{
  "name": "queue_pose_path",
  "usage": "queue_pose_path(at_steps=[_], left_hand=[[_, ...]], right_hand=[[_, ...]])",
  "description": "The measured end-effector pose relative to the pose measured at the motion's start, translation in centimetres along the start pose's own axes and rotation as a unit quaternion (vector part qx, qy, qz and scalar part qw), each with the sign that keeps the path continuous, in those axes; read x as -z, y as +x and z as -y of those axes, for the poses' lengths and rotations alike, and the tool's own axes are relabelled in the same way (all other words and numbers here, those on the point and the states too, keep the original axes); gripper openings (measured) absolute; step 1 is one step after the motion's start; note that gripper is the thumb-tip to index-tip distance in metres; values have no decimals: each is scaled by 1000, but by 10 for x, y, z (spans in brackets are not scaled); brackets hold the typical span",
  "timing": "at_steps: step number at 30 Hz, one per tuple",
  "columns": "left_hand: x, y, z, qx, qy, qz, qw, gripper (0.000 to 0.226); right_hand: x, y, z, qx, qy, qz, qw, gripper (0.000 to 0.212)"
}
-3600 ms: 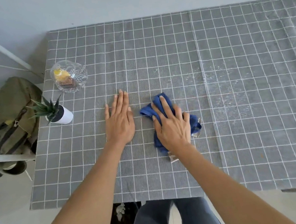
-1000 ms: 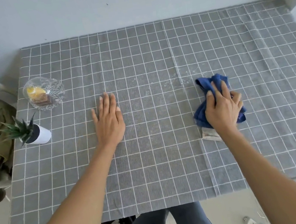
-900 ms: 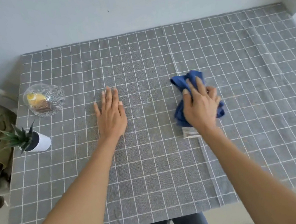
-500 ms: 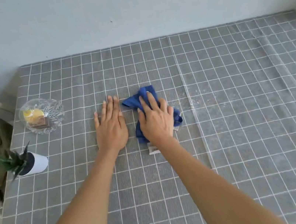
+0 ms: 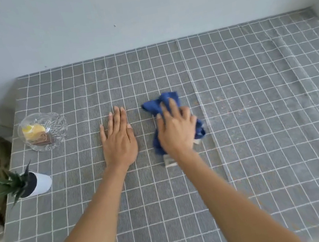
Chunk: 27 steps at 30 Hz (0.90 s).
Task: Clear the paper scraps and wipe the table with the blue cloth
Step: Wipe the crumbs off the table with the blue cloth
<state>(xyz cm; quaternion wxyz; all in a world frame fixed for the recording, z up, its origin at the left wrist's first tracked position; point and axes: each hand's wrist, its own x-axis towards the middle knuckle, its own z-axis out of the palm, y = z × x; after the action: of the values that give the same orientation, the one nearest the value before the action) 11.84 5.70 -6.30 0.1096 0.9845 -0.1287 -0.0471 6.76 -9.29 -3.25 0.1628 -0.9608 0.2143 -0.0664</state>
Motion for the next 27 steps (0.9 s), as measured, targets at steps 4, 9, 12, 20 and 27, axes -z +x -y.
queue_pose_path(at_steps=[4, 9, 12, 20, 27], left_hand=[[-1, -1, 2, -8, -16, -8, 1000, 52], [-2, 1, 4, -11, -11, -2, 1000, 52], [-1, 1, 4, -11, -12, 0, 1000, 52], [0, 0, 3, -2, -2, 0, 1000, 53], [-1, -1, 2, -6, -11, -6, 1000, 52]], right_hand=[[-7, -11, -3, 43, -15, 57, 997, 48], [14, 5, -75, -48, -49, 25, 997, 50], [29, 10, -124, -105, -66, 2, 992, 48], [39, 17, -128, -161, -39, -51, 985, 44], [6, -19, -23, 78, -34, 24, 996, 36]])
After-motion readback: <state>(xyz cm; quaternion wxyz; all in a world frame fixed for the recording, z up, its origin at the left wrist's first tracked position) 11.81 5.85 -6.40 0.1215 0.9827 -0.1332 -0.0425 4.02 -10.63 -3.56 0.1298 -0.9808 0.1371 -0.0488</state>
